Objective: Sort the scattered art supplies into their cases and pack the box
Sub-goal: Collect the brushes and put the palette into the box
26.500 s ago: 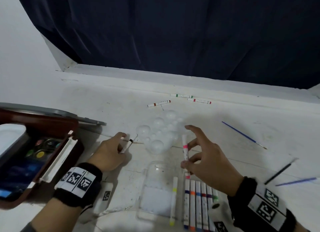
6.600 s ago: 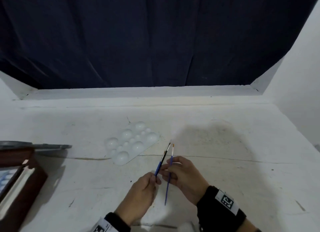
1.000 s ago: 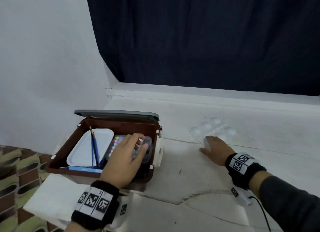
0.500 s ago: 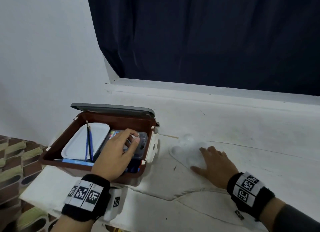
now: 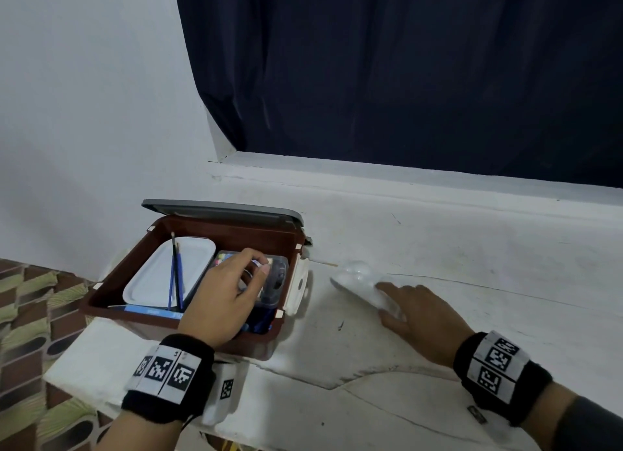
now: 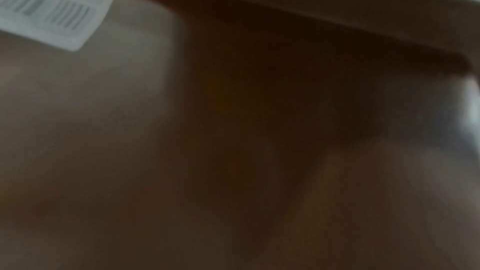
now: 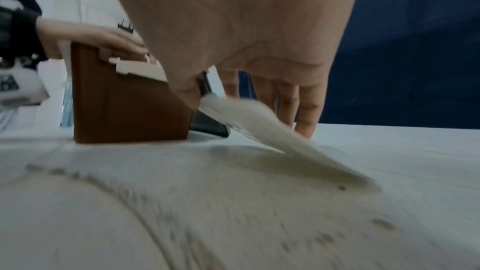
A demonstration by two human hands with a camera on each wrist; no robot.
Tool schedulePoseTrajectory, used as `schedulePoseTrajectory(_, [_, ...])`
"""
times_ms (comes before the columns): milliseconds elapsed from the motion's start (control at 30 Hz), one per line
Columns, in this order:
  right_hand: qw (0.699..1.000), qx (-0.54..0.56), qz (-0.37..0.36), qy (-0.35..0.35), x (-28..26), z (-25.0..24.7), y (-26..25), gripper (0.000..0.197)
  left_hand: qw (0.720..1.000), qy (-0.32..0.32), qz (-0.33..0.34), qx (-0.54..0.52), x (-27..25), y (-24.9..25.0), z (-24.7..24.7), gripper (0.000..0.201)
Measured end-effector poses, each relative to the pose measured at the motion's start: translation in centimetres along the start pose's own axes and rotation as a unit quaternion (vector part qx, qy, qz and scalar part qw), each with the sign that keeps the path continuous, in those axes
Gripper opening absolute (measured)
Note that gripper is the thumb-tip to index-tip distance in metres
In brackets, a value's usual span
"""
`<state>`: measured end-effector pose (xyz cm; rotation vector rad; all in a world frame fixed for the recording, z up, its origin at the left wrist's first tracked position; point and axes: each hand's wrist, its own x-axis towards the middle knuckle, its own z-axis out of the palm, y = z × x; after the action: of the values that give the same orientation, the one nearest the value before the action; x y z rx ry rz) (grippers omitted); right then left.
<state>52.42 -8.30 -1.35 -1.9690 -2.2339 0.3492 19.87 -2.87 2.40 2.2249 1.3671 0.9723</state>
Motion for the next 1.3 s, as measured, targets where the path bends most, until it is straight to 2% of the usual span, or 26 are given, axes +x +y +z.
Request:
schedulePoseTrajectory(100, [0.991,0.114,-0.015,0.068,0.0,-2.2,-0.8,0.033,1.000,0.008,0.002,-0.001,0.0,0.1,-0.1,0.010])
schedulePoseTrajectory(200, [0.978,0.175,-0.015,0.109,0.2,-3.3,-0.7,0.028,1.000,0.010,-0.003,-0.002,0.0,0.1,-0.1,0.013])
schedulePoseTrajectory(300, [0.963,0.234,0.011,0.130,0.6,-3.2,0.2,0.030,1.000,0.016,-0.001,-0.014,0.0,0.2,-0.1,0.018])
schedulePoseTrajectory(467, [0.927,0.349,0.082,0.107,0.0,-2.5,0.9,0.030,1.000,0.017,-0.006,-0.014,0.0,0.1,-0.1,0.019])
schedulePoseTrajectory(533, [0.913,0.380,0.099,0.112,-0.5,-2.6,0.3,0.036,1.000,0.017,-0.008,-0.013,0.0,0.0,-0.1,0.018])
schedulePoseTrajectory(600, [0.894,0.418,0.105,0.124,-0.8,-3.1,-0.6,0.045,1.000,0.020,-0.013,-0.014,0.0,-0.1,-0.1,0.016])
schedulePoseTrajectory(667, [0.882,0.440,0.085,0.147,-1.0,-4.2,-1.7,0.045,0.999,0.028,-0.025,-0.019,0.1,-0.2,0.0,0.015])
schedulePoseTrajectory(733, [0.892,0.411,0.031,0.187,-1.3,-5.4,-3.2,0.036,0.998,0.040,-0.042,-0.035,0.1,-0.3,0.0,0.013])
schedulePoseTrajectory(833, [0.902,0.357,-0.049,0.239,-1.5,-7.1,-6.1,0.035,0.993,0.071,-0.041,-0.080,-0.2,0.2,0.2,0.014])
schedulePoseTrajectory(933, [0.903,0.302,-0.104,0.286,-1.5,-8.1,-9.3,0.036,0.981,0.143,-0.011,-0.134,-0.6,0.7,-0.1,0.013])
schedulePoseTrajectory(1000, [0.901,0.259,-0.130,0.322,-1.4,-8.5,-11.2,0.036,0.956,0.200,-0.006,-0.216,-0.8,0.8,-0.7,0.011])
schedulePoseTrajectory(1067, [0.898,0.226,-0.152,0.346,-1.0,-9.0,-13.0,0.036,0.918,0.251,-0.024,-0.307,-1.0,0.8,-1.9,0.008])
schedulePoseTrajectory(1133, [0.898,0.208,-0.178,0.345,-0.4,-9.6,-14.9,0.037,0.880,0.287,-0.034,-0.376,-1.1,0.5,-3.6,0.008])
schedulePoseTrajectory(1167, [0.900,0.201,-0.190,0.336,0.0,-9.9,-15.9,0.037,0.871,0.294,-0.029,-0.393,-1.1,0.2,-4.7,0.009])
schedulePoseTrajectory(1233, [0.905,0.187,-0.211,0.318,1.1,-10.3,-17.8,0.036,0.873,0.284,-0.017,-0.396,-0.9,-0.8,-7.3,0.010])
schedulePoseTrajectory(1300, [0.918,0.156,-0.230,0.285,2.4,-10.3,-19.6,0.036,0.894,0.252,-0.024,-0.370,-0.3,-2.3,-10.4,0.009])
